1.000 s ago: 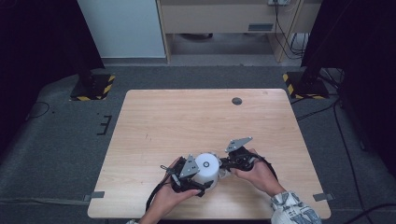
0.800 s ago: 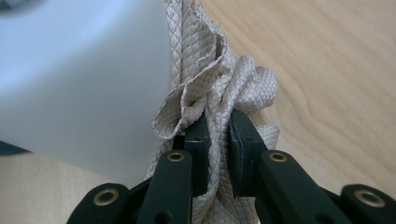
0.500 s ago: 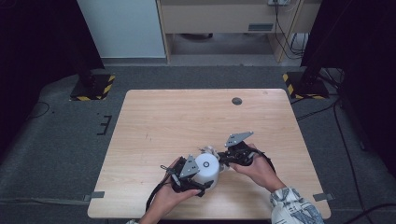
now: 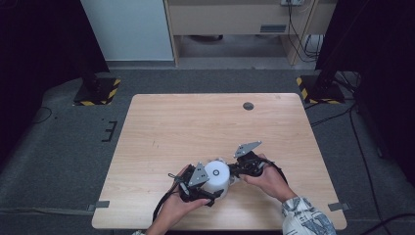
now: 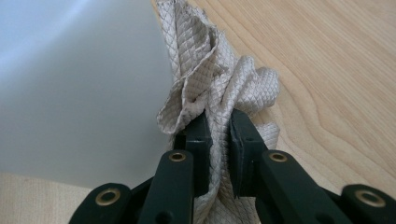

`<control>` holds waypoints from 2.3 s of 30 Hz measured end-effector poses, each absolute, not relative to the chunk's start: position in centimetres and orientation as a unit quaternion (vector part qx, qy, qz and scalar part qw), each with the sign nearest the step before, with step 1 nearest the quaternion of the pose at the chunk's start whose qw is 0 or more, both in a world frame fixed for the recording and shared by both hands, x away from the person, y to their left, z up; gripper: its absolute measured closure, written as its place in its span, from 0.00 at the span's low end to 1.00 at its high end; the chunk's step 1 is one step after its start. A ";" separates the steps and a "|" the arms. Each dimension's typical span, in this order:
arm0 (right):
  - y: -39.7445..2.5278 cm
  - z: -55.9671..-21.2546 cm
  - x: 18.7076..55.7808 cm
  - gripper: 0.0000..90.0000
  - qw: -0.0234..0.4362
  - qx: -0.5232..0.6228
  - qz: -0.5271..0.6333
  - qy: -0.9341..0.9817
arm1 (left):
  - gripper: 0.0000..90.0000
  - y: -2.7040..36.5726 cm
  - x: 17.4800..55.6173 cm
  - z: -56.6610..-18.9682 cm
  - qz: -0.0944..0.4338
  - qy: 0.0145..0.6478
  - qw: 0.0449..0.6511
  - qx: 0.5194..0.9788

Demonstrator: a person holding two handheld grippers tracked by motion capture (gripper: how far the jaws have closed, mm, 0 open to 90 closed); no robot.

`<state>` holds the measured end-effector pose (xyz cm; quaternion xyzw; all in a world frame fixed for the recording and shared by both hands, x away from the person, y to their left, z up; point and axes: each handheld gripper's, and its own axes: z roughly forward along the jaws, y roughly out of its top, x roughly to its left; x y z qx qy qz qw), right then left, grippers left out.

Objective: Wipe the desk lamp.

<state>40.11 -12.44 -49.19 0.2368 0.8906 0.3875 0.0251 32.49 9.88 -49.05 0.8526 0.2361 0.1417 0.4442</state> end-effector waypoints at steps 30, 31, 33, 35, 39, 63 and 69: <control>-15.7 -47.8 36.9 0.89 0.040 0.252 0.427 0.867 | 0.08 9.9 32.5 -49.1 0.142 0.236 0.445 0.852; -15.8 -47.6 36.6 0.89 0.042 0.253 0.430 0.866 | 0.08 9.9 32.5 -49.1 0.142 0.236 0.445 0.852; -16.1 -46.9 35.8 0.89 0.050 0.251 0.440 0.861 | 0.08 9.9 32.5 -49.1 0.142 0.237 0.444 0.852; -16.3 -46.2 35.2 0.89 0.057 0.249 0.450 0.855 | 0.08 9.9 32.5 -49.1 0.142 0.237 0.445 0.852; -16.3 -45.2 34.0 0.89 0.074 0.249 0.465 0.846 | 0.08 9.9 32.5 -49.1 0.142 0.237 0.446 0.851; -15.5 -46.1 33.2 0.89 0.084 0.258 0.448 0.852 | 0.08 9.9 32.5 -49.1 0.142 0.237 0.444 0.852; -15.1 -48.1 33.5 0.89 0.071 0.269 0.429 0.859 | 0.08 9.9 32.5 -49.1 0.141 0.236 0.444 0.853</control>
